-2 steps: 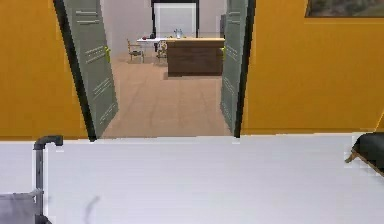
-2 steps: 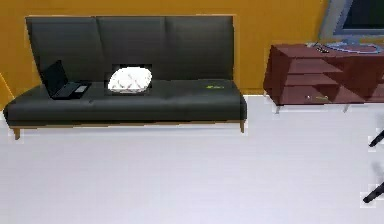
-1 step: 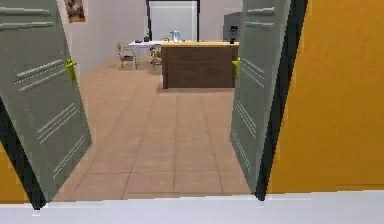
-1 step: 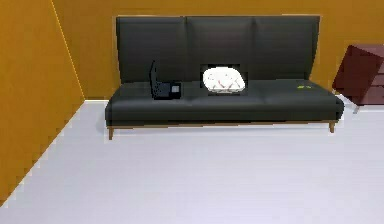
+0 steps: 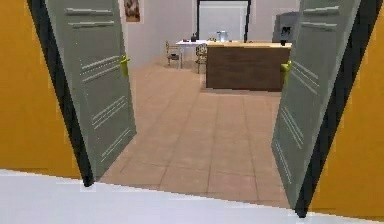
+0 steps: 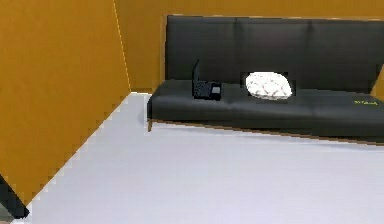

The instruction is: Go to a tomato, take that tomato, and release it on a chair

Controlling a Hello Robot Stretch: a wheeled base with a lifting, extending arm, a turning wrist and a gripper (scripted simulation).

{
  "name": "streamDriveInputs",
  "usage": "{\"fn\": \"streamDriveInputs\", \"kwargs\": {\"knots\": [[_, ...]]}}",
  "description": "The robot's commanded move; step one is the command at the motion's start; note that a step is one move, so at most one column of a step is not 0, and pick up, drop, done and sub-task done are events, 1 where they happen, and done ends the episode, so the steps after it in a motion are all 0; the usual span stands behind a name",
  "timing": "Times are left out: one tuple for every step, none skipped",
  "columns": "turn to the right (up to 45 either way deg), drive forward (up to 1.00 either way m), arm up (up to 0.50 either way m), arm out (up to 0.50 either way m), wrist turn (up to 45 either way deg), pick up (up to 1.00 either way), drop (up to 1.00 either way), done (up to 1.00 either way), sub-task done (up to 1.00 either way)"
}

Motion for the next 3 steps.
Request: {"fn": "streamDriveInputs", "kwargs": {"knots": [[0.0, 0.20, 0.00, 0.00, 0.0, 0.00, 0.00, 0.00, 0.00], [0.0, 1.00, 0.00, 0.00, 0.0, 0.00, 0.00, 0.00, 0.00], [-3.0, 0.00, 0.00, 0.00, 0.0, 0.00, 0.00, 0.00, 0.00]]}}
